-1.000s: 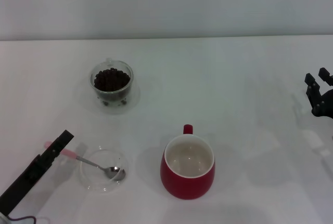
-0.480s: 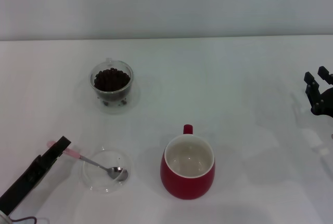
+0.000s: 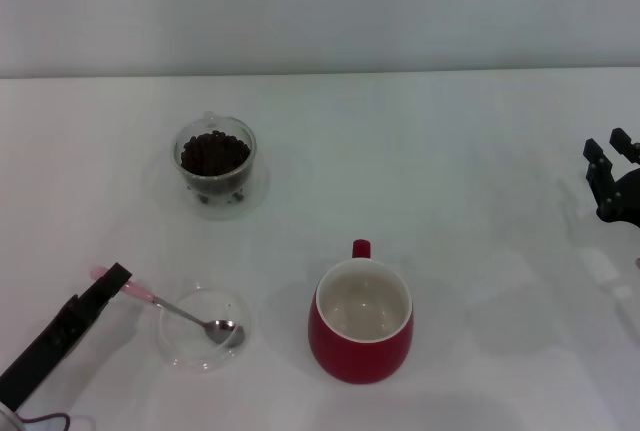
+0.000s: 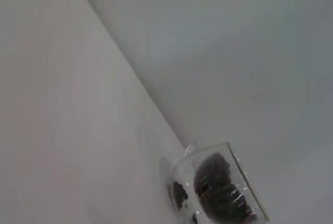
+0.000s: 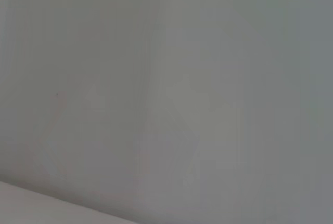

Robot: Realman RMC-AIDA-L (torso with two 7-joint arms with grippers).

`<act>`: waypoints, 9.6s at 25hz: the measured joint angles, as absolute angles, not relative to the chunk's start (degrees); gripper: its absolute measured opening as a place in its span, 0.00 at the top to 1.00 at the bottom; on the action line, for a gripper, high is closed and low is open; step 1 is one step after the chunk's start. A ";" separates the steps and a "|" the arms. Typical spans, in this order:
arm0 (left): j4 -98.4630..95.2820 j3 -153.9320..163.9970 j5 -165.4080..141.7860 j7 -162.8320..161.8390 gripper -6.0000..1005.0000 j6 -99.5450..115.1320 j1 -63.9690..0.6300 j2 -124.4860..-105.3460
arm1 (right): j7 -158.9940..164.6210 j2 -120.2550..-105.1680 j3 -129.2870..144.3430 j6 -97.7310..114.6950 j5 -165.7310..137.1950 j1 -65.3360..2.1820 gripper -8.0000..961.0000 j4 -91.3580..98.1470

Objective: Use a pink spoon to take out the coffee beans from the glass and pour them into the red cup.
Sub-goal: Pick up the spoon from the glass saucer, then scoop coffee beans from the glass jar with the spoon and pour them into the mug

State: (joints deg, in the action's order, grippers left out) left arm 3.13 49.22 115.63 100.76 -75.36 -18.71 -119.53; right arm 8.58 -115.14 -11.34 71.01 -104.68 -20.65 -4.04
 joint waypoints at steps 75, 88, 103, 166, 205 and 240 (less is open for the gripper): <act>-32.52 49.39 77.33 65.01 0.87 -60.06 -41.91 -109.43 | 4.65 -115.22 -8.11 82.84 -107.05 -21.54 0.67 -10.28; -32.96 49.44 75.80 70.59 0.87 -59.30 -41.88 -112.97 | 4.65 -115.22 -7.47 81.72 -107.05 -21.45 0.67 -10.21; -32.69 49.31 75.52 75.83 0.87 -52.60 -41.45 -115.60 | 4.66 -115.22 -7.47 79.60 -107.05 -21.33 0.67 -10.14; -22.16 45.49 103.85 68.29 0.87 -74.22 -25.50 -115.99 | 4.68 -115.23 -7.73 75.41 -106.96 -22.16 0.67 -9.67; -20.24 46.64 83.38 67.01 0.87 -82.00 -39.43 -118.50 | 4.04 -115.31 -6.76 76.97 -107.05 -21.85 0.67 -11.17; -34.24 63.74 82.32 74.26 0.87 -76.77 -42.77 -118.85 | 4.04 -115.31 -6.99 77.17 -107.05 -22.21 0.67 -11.16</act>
